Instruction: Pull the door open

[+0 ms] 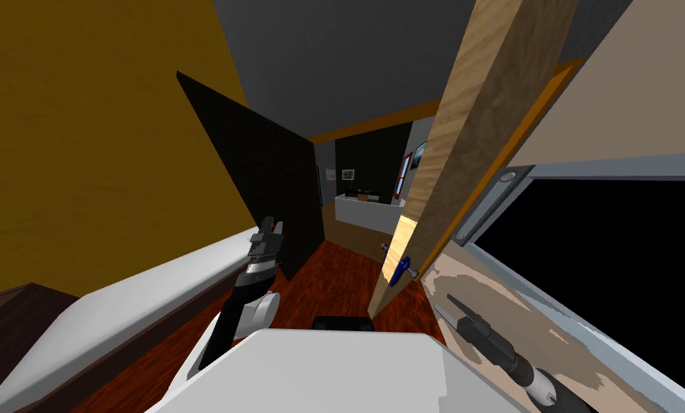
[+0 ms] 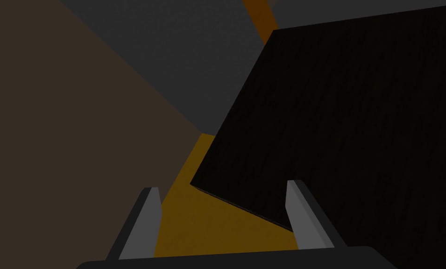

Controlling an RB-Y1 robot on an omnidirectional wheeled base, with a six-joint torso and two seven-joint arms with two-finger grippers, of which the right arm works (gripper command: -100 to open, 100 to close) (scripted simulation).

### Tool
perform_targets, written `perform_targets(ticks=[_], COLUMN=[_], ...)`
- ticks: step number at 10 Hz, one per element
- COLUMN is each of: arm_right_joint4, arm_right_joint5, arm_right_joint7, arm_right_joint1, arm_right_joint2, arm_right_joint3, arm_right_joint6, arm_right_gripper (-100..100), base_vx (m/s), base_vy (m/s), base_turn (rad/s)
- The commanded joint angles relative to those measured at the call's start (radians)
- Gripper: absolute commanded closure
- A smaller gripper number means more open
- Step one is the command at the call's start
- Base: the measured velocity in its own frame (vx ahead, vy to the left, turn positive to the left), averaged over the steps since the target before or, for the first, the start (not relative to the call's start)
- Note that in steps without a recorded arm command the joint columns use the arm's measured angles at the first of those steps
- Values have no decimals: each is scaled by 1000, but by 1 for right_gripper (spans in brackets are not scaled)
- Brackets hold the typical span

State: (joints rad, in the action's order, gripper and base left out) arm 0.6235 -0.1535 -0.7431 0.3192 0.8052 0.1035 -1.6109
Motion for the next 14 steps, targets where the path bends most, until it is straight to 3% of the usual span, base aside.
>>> perform_targets(ticks=[1,3,4,5,10,14], arm_right_joint4=[1,-3,14,14,14,6], arm_right_joint5=[5,13,12,12,12,-7], arm_right_joint7=[-6,-17,-13,-13,-13,-17], arm_right_joint1=[-6,-20,-8,-8,-8,-41], arm_right_joint2=[1,6,4,4,4,-4], arm_right_joint3=[-3,-10,-9,-9,-9,0], arm_right_joint6=[17,33,37,37,37,35], arm_right_gripper=[-100,-100,-100,100,100,100], base_vx=[204,242,121,-17,-21,-165], base_vy=[135,119,33,-3,-9,-49], base_turn=[78,78,20,-15,-1,206])
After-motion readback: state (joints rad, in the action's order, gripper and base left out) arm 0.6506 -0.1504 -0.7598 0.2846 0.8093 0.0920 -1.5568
